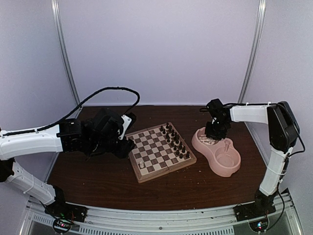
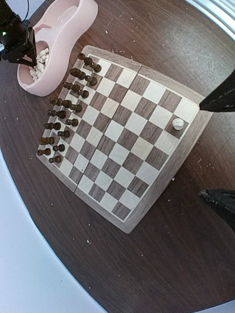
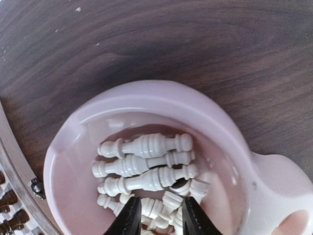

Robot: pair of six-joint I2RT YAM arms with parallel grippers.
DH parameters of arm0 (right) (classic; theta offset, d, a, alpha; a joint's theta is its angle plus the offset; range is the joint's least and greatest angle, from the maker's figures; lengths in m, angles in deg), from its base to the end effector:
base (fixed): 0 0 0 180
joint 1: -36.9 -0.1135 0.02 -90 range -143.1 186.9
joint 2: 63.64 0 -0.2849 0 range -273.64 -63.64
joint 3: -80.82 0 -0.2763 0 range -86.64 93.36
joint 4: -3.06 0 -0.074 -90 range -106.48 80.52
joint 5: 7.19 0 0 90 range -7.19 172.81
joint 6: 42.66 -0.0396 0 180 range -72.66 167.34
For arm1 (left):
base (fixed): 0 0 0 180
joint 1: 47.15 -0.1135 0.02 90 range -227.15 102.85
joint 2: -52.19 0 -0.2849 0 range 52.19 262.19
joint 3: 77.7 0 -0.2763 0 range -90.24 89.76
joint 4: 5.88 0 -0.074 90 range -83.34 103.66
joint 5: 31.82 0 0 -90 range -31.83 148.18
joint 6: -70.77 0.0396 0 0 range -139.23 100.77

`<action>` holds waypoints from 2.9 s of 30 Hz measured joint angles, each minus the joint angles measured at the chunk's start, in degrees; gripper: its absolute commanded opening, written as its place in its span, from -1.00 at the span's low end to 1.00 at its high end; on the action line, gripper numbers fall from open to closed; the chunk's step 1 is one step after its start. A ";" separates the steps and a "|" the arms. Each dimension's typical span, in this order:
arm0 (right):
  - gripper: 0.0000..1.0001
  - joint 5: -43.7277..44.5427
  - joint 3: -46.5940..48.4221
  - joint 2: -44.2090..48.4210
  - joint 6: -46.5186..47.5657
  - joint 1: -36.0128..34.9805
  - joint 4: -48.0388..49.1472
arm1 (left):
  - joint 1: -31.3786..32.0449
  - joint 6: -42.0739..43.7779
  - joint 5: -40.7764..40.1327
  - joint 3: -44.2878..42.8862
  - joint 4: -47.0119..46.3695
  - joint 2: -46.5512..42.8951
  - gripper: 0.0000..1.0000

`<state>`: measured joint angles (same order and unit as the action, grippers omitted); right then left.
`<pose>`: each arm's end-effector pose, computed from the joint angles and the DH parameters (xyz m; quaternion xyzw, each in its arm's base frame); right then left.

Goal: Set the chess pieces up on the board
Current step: Pick up the chess pile from the storage box.

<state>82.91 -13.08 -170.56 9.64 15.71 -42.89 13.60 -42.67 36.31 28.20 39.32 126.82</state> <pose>0.3786 0.1467 0.1835 0.1408 0.9693 0.0982 0.1757 0.1585 -0.2529 0.3064 0.2232 0.8846 -0.1176 0.3923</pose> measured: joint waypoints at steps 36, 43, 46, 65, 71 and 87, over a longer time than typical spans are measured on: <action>-0.34 3.78 3.85 -6.25 -8.98 -0.33 -0.02 | 0.00 1.11 -0.02 1.25 -0.87 0.48 0.09; -0.52 2.58 4.31 -6.97 -9.22 -0.33 0.92 | 0.00 1.14 -0.02 1.25 -0.96 0.76 0.09; -0.55 2.23 4.31 -6.97 -9.11 -0.33 1.09 | 0.00 1.16 -0.02 1.25 -0.96 0.83 0.09; -0.55 2.16 4.28 0.61 -1.55 -0.33 0.70 | 0.00 1.53 -0.02 1.25 -1.11 0.83 0.10; -0.56 1.07 4.17 0.39 0.11 -0.33 1.99 | 0.00 1.51 -0.02 1.25 -1.11 0.83 0.10; -0.41 -3.08 1.99 -3.91 -2.67 -0.15 9.92 | 0.00 1.51 -0.02 1.68 -1.14 0.63 0.15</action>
<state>79.83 -11.10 -174.47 6.98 15.56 -32.96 13.60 -41.16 36.29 29.89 38.19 127.46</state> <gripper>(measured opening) 0.270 0.573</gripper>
